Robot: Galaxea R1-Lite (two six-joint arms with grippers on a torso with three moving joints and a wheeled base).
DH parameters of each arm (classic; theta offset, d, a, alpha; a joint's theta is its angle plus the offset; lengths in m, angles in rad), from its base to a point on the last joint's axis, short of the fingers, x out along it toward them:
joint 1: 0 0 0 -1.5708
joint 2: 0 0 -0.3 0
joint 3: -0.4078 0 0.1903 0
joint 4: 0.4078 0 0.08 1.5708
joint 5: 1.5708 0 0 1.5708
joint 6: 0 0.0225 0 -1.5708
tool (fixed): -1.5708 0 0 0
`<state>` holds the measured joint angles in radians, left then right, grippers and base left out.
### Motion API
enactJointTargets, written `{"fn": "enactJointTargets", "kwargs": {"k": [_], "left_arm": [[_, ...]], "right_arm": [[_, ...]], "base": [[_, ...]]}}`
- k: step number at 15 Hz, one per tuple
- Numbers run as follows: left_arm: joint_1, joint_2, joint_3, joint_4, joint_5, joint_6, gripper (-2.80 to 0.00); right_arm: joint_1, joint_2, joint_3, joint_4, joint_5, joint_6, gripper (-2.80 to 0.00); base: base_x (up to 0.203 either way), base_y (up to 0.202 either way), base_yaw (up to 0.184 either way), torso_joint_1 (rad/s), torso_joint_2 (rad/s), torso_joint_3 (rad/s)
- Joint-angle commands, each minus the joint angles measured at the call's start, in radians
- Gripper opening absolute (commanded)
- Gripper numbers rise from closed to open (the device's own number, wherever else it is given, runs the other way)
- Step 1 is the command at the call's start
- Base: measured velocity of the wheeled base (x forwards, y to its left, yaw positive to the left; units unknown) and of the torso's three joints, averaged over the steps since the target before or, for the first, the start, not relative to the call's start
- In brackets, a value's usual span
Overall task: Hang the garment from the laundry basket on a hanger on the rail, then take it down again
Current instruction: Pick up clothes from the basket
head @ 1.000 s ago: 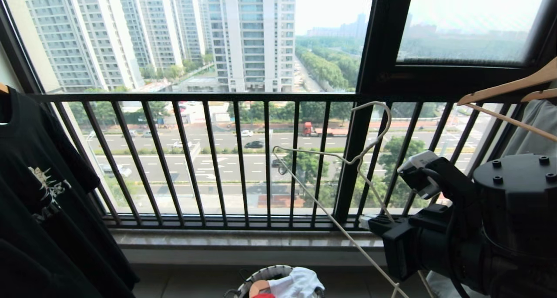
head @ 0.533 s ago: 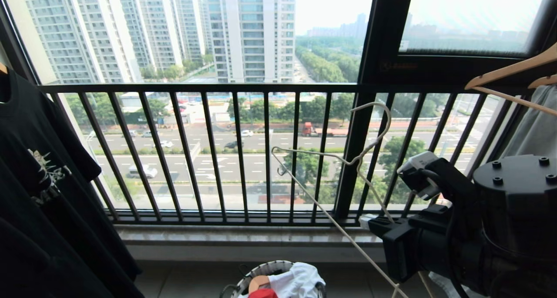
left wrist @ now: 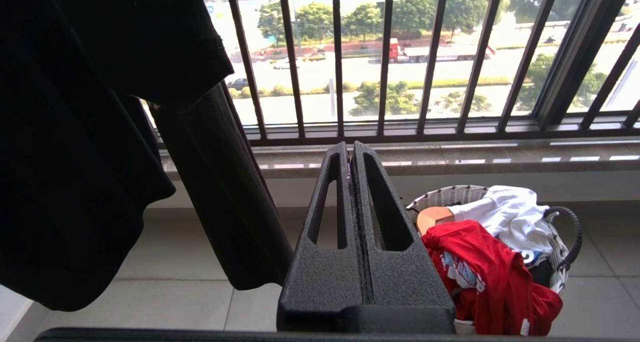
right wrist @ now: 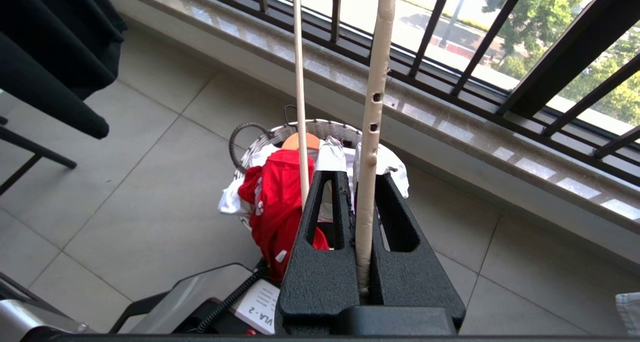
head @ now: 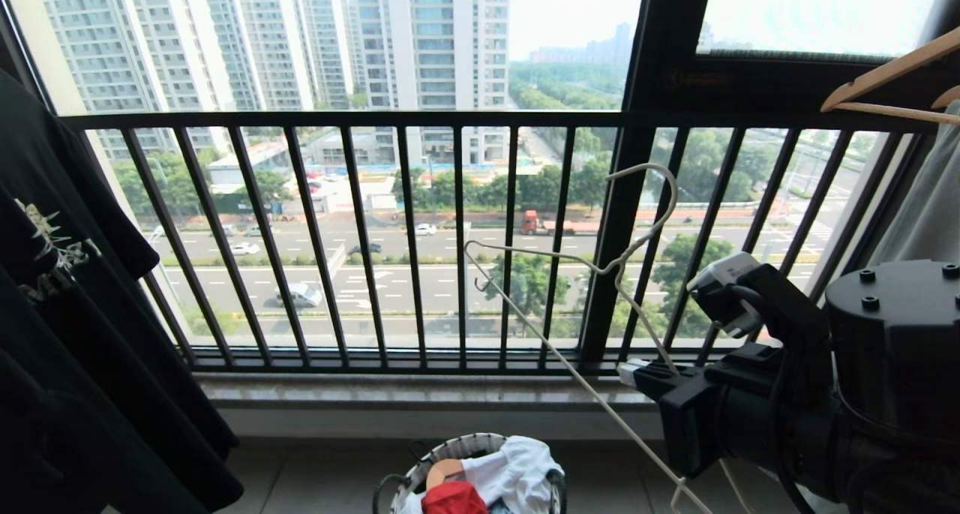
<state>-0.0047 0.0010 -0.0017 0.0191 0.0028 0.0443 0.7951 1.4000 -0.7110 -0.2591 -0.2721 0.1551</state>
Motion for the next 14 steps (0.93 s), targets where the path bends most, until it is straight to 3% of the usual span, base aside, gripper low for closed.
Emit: {"fn": "enactJointTargets", "kwargs": {"k": [1, 14], "left_arm": [[0.000, 0.001, 0.000, 0.001, 0.000, 0.000, -2.80], [0.000, 0.001, 0.000, -0.001, 0.000, 0.000, -2.80]], "right_arm": [[-0.002, 0.005, 0.005, -0.002, -0.001, -0.003, -2.80], [-0.012, 0.017, 0.016, -0.015, -0.001, -0.005, -2.80]], "base": [[0.000, 0.000, 0.000, -0.223, 0.51, 0.310], [0.000, 0.000, 0.000, -0.184, 0.50, 0.310]]}}
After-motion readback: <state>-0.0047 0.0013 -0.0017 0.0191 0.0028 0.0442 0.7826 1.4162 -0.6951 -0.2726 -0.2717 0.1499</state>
